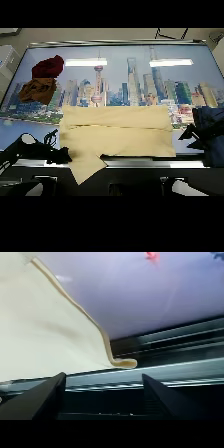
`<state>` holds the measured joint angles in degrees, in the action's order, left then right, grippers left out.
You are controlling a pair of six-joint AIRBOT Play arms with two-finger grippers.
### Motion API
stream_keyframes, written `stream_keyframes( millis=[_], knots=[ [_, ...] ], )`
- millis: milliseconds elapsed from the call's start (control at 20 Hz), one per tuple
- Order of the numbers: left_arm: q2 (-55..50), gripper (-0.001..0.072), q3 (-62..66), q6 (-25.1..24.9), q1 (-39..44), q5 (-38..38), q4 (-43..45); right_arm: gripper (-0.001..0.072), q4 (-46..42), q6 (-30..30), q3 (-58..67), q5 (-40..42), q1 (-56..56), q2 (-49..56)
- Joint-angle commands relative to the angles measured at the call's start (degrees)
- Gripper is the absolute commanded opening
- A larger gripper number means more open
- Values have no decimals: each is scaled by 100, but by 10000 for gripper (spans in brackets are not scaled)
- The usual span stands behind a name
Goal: Fold the clothes and pants, and hang the long-sleeved shirts on hangers.
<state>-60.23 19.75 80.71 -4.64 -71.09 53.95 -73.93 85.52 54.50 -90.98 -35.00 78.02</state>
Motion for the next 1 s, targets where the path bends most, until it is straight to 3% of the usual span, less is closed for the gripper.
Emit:
stream_keyframes(
  millis=[0, 200, 500, 550, 600, 650, 950],
  knots=[
    [15, 23, -92, 173, 103, 485, 70, 610, 70, -264, -673, 168, -2, -4],
    [46, 23, -42, 164, 103, 479, 72, 589, 374, -584, -1537, 883, -2, -4],
    [238, 23, 133, 164, 103, 470, 72, 371, 824, -557, -1888, 1589, -2, -4],
    [236, 23, 164, 164, 103, 470, 79, 314, 833, -538, -1971, 1593, -2, -4],
    [236, 23, 195, 166, 103, 466, 116, 141, 815, -542, -2022, 1572, -2, -4],
    [236, 23, 240, 166, 103, 435, 205, 40, 817, -608, -2009, 1495, -2, -4],
    [282, 21, 1738, 186, 103, -72, 927, 40, 1523, -723, -656, 645, 33, -4]
  ],
)
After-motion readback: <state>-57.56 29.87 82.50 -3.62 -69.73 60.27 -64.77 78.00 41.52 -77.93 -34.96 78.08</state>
